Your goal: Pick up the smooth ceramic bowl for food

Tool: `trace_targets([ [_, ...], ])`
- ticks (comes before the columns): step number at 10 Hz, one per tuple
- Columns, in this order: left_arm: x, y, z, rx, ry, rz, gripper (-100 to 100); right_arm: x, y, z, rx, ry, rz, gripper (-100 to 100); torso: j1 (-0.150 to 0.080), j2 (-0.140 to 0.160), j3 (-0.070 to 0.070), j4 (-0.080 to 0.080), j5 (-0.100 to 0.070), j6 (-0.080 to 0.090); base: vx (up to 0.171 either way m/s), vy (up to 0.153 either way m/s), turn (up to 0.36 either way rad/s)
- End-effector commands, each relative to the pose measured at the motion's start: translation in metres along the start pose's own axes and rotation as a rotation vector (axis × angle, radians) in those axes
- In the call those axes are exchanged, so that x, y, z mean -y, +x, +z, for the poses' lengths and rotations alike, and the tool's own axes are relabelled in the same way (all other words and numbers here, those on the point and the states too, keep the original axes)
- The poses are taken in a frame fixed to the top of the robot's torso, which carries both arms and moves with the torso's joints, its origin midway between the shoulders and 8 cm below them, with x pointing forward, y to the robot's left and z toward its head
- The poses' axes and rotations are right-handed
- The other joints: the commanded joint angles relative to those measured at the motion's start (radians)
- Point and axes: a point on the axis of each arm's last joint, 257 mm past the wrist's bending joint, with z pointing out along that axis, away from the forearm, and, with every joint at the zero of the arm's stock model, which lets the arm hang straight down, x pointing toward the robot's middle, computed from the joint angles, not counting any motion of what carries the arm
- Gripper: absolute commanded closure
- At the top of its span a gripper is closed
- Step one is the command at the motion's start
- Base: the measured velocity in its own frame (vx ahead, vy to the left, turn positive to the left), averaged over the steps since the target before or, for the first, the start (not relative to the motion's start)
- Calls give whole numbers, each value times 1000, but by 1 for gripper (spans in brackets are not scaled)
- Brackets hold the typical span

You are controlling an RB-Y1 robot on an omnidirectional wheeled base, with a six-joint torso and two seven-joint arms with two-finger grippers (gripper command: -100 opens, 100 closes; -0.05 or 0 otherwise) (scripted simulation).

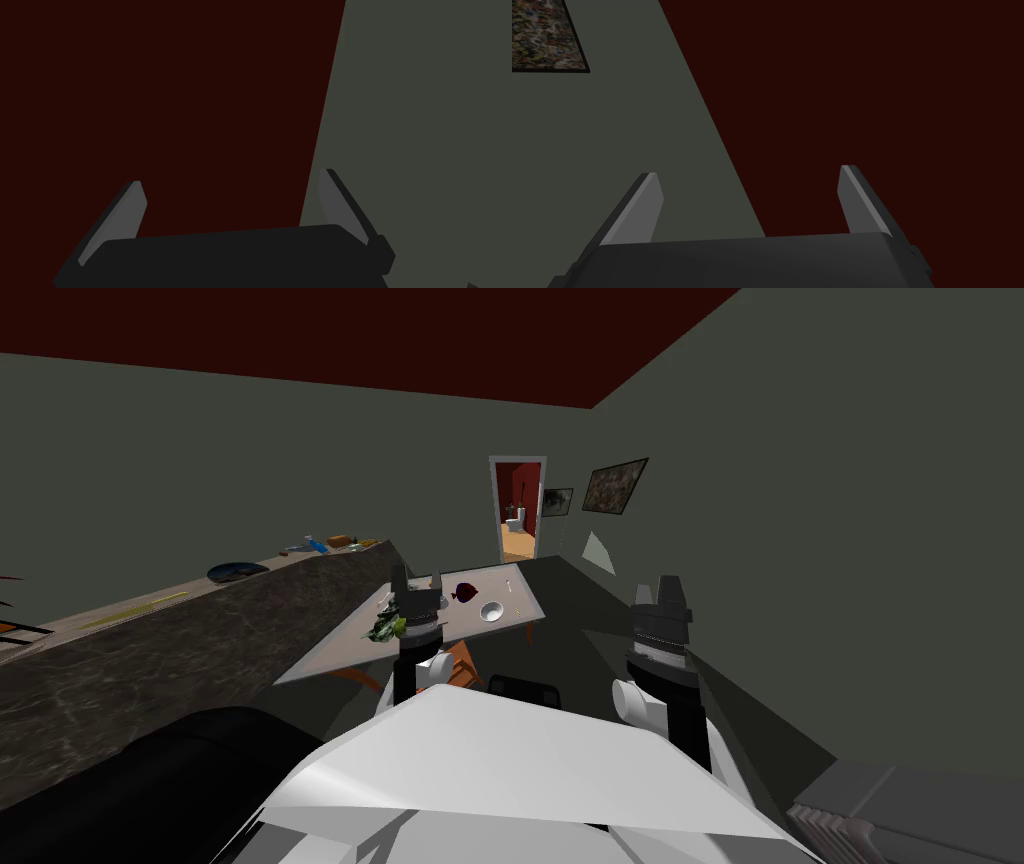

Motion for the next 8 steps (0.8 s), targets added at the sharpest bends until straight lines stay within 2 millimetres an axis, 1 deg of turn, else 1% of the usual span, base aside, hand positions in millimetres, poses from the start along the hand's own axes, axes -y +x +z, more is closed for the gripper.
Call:
trace_targets([
  [1,-12,5,0,-44,-28,4,-100,0,0,0,0,0,0,0,0,0,0,0,0,0,-27,-13,9],
  [3,-30,8,-1,-81,-71,8,-100,0,0,0,0,0,0,0,-1,2,1,0,0,0,-52,-24,13],
  [6,-70,9,-5,-118,-164,11,-100,0,0,0,0,0,0,0,-2,4,2,1,0,0,-64,-28,18],
  [7,-70,9,-5,-118,-165,11,-100,0,0,0,0,0,0,0,-2,4,2,1,0,0,-44,-18,8],
  [8,-87,8,-7,-124,-203,12,-100,0,0,0,0,0,0,0,-1,3,2,1,0,0,-42,-16,15],
])
